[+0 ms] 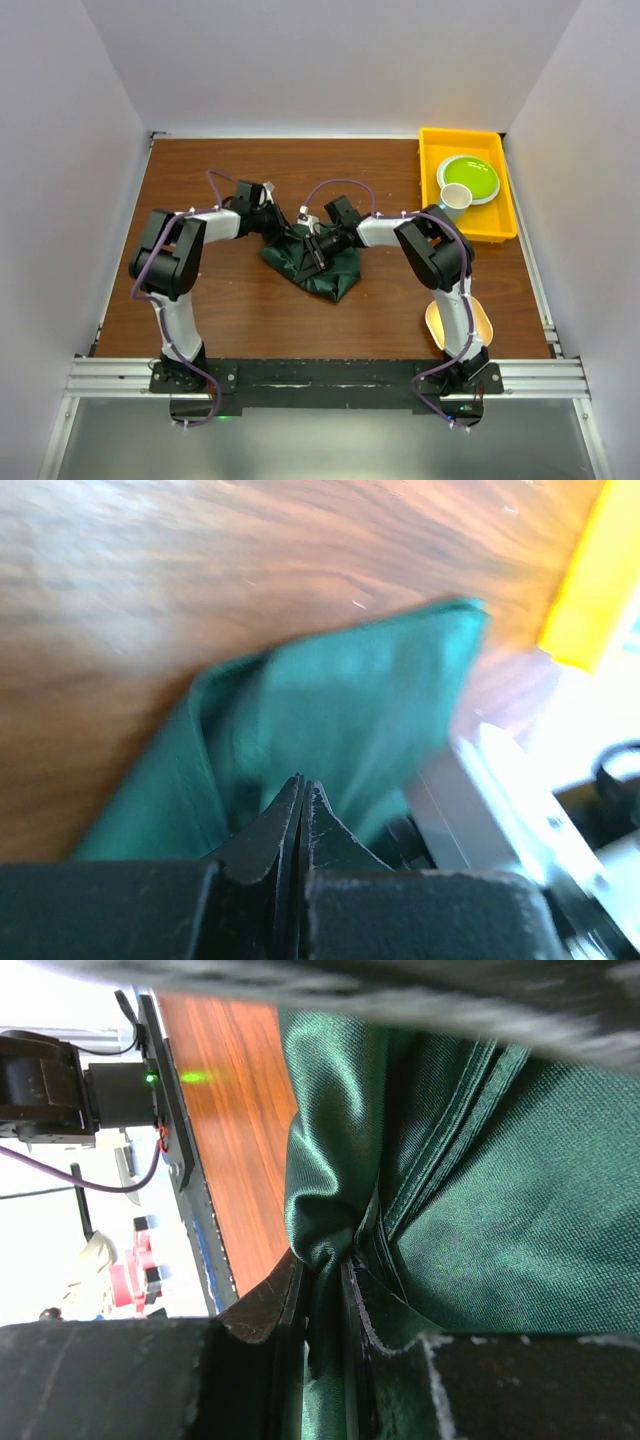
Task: Fold the napkin, place the utensils inside, and roll it up
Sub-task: Roll the napkin with the utensil
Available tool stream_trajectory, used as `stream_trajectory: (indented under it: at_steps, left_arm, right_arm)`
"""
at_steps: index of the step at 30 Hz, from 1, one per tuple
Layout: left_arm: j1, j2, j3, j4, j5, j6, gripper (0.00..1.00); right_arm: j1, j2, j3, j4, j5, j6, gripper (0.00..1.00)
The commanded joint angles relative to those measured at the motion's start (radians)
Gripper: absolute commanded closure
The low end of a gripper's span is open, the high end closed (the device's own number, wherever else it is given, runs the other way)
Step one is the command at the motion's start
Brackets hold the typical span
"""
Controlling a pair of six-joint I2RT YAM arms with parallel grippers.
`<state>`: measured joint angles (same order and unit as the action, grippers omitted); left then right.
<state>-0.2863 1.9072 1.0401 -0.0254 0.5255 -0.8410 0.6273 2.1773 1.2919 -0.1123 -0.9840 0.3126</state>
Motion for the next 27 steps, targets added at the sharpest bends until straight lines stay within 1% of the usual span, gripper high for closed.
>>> stream_trajectory:
  at_steps: [1,3,4,7,11,13,14,19,25,27]
  left_arm:
    - [-0.008,0.059,0.051,-0.138,-0.088,0.02,1.0]
    - [-0.007,0.076,0.057,-0.182,-0.146,0.025,1.0]
    - [-0.005,0.085,0.057,-0.214,-0.159,0.025,1.0]
    - [0.002,0.092,0.044,-0.241,-0.19,0.022,1.0]
    - [0.006,0.09,0.046,-0.264,-0.219,0.029,1.0]
    - [0.01,0.089,0.047,-0.26,-0.219,0.034,1.0]
    - [0.012,0.089,0.049,-0.261,-0.213,0.037,1.0]
    - [0.012,0.09,0.092,-0.288,-0.208,0.063,1.0]
    - [0.012,0.06,0.156,-0.332,-0.216,0.115,1.0]
    - [0.012,0.035,0.173,-0.334,-0.22,0.141,0.91]
  right_arm:
    - [0.003,-0.024,0.014,-0.092,0.137,-0.04,1.0]
    - [0.009,-0.046,0.029,-0.121,0.159,-0.047,1.0]
    - [0.011,-0.056,0.035,-0.131,0.189,-0.055,1.0]
    - [0.02,-0.103,0.035,-0.17,0.243,-0.056,1.0]
    - [0.02,-0.178,-0.029,-0.132,0.303,-0.026,1.0]
    - [0.02,-0.2,-0.083,-0.095,0.3,0.011,1.0]
    - [0.02,-0.197,-0.113,-0.049,0.28,0.025,1.0]
    - [0.017,-0.137,-0.154,0.043,0.234,0.071,1.0]
    - [-0.032,-0.06,-0.14,0.062,0.194,0.077,1.0]
    - [-0.049,-0.038,-0.131,0.049,0.185,0.065,1.0]
